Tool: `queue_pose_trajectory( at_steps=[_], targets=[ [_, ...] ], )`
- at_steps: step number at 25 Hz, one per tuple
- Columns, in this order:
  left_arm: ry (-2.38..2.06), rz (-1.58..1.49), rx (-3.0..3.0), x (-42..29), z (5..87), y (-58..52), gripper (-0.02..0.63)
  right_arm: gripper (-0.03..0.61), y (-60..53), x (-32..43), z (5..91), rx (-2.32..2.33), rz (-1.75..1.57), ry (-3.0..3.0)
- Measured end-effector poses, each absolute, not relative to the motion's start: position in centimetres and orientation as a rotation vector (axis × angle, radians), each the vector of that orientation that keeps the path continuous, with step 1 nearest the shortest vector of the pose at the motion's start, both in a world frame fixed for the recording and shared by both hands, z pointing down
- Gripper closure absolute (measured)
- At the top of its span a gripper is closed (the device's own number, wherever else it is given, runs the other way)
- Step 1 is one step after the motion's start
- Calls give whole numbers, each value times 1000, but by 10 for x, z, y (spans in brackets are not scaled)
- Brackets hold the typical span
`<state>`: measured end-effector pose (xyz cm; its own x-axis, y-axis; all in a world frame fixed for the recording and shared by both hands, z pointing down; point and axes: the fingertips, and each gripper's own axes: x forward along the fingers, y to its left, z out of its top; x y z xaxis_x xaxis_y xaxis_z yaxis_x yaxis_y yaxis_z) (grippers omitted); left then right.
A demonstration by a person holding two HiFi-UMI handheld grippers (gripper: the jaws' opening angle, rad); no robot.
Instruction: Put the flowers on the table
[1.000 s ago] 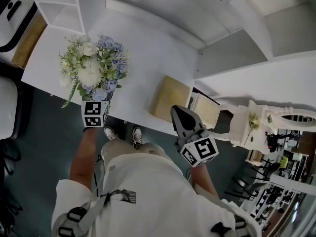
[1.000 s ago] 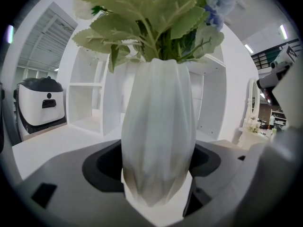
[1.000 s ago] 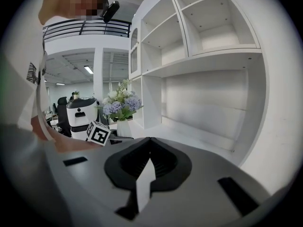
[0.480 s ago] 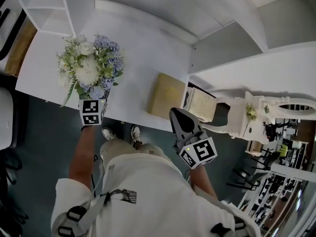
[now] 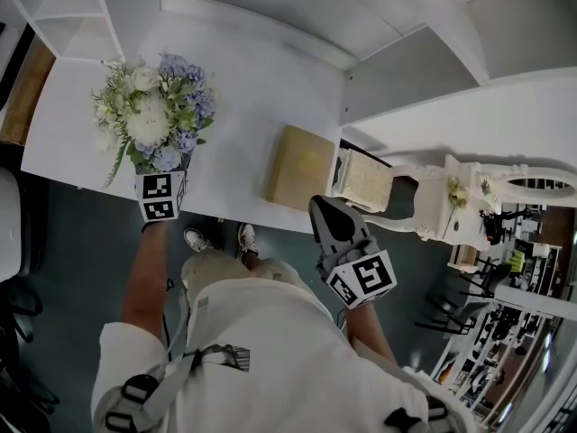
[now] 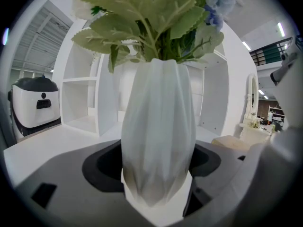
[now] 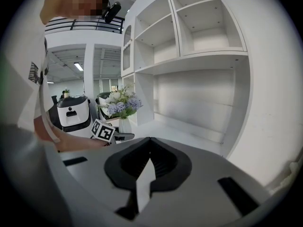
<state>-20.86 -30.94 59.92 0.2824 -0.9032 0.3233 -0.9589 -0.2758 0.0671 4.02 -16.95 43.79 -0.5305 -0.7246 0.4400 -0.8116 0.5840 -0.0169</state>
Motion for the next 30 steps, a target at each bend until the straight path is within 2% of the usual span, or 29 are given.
queue_pose_trajectory(
  at_steps=[25, 28, 30],
  targets=[
    [-1680, 282, 2339, -208, 600, -311, 227, 569, -160, 29, 429, 1244, 293, -2465],
    [-1691, 247, 2334, -210, 595, -309, 168, 569, -158, 35, 430, 1243, 294, -2475],
    [-1711, 250, 2320, -212, 594, -308, 155, 569, -157, 37, 429, 1238, 294, -2485]
  ],
)
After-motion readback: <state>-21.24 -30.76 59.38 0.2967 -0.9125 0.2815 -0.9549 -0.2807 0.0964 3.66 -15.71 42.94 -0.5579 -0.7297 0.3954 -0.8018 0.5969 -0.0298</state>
